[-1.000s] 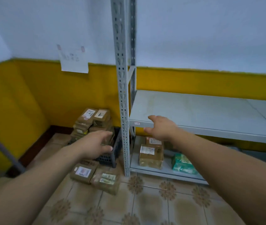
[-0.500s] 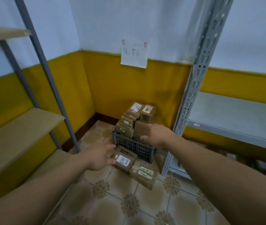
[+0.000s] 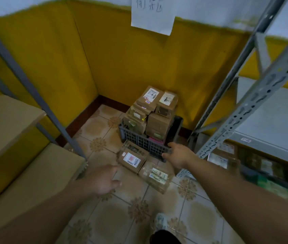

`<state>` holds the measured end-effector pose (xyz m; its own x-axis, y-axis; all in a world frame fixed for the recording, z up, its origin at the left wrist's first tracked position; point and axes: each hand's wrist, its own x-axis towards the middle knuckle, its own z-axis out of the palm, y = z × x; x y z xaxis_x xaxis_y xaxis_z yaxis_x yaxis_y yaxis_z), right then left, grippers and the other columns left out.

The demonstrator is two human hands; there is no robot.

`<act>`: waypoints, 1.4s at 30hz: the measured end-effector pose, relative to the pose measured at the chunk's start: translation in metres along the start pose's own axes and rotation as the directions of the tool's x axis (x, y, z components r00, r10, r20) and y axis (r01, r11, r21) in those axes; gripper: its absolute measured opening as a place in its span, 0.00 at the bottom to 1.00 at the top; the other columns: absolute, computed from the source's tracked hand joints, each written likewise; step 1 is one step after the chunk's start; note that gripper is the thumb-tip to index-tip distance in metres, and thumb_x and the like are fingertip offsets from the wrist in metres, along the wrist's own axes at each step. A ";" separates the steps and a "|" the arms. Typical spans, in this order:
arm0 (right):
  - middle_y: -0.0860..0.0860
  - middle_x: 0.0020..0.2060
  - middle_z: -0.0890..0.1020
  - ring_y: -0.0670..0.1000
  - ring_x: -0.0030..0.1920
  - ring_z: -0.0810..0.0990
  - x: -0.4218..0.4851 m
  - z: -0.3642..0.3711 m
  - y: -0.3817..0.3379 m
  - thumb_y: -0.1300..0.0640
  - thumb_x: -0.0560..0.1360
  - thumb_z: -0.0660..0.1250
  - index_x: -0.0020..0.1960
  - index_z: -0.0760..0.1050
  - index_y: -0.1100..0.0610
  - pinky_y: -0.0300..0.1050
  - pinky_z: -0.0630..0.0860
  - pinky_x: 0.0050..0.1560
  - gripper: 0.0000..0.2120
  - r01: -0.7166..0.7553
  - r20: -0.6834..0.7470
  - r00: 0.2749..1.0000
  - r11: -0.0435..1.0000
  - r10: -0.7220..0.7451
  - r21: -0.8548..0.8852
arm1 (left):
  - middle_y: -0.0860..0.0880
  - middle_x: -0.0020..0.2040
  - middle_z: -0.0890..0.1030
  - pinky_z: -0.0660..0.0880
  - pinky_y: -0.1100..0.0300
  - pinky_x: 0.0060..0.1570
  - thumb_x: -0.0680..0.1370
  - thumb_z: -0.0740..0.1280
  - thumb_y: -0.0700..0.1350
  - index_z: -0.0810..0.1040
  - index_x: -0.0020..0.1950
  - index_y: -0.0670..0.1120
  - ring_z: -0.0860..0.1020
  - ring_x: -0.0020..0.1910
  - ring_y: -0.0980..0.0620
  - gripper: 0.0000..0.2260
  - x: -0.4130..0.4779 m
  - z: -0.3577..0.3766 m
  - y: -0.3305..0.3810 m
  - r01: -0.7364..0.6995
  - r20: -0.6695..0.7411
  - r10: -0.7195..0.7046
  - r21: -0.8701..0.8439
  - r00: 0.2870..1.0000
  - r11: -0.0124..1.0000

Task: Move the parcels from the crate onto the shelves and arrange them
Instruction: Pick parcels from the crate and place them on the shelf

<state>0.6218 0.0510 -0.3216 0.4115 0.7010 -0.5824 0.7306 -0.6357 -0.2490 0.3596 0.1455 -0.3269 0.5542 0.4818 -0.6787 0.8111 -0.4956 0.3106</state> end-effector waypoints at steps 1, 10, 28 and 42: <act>0.58 0.71 0.71 0.59 0.67 0.73 0.020 0.003 0.005 0.39 0.81 0.60 0.78 0.58 0.54 0.52 0.72 0.64 0.33 -0.007 0.023 1.000 1.000 0.007 0.008 | 0.48 0.78 0.60 0.61 0.61 0.67 0.80 0.62 0.56 0.56 0.79 0.48 0.62 0.74 0.49 0.30 0.019 -0.001 -0.001 0.014 0.019 -0.014 -0.018 1.000 1.000; 0.56 0.72 0.71 0.58 0.68 0.73 0.151 0.088 0.046 0.43 0.80 0.62 0.79 0.59 0.51 0.43 0.69 0.57 0.32 -0.287 0.142 0.957 0.900 0.253 0.329 | 0.47 0.76 0.65 0.67 0.55 0.67 0.78 0.65 0.56 0.58 0.78 0.51 0.68 0.71 0.47 0.30 0.199 0.037 -0.045 0.087 0.192 -0.056 -0.155 0.980 0.984; 0.59 0.77 0.58 0.65 0.72 0.67 0.415 0.368 0.182 0.44 0.80 0.64 0.81 0.52 0.51 0.50 0.73 0.60 0.35 -0.528 0.194 0.849 0.790 0.492 0.310 | 0.43 0.72 0.67 0.66 0.48 0.68 0.77 0.68 0.54 0.61 0.77 0.47 0.66 0.71 0.43 0.31 0.548 0.256 -0.114 -0.132 0.175 0.126 0.021 0.977 0.991; 0.51 0.52 0.78 0.46 0.40 0.76 0.402 0.455 0.214 0.53 0.76 0.71 0.58 0.62 0.48 0.38 0.68 0.30 0.19 -0.538 0.128 0.754 0.495 0.644 0.682 | 0.39 0.75 0.57 0.58 0.41 0.72 0.76 0.67 0.57 0.51 0.79 0.45 0.54 0.74 0.38 0.39 0.572 0.307 -0.112 -0.062 0.047 0.062 0.000 0.997 0.998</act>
<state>0.6961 0.0497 -0.9610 0.7109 0.0779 -0.6990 -0.2320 -0.9123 -0.3376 0.5281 0.2547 -0.9543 0.5936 0.4157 -0.6891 0.7756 -0.5240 0.3521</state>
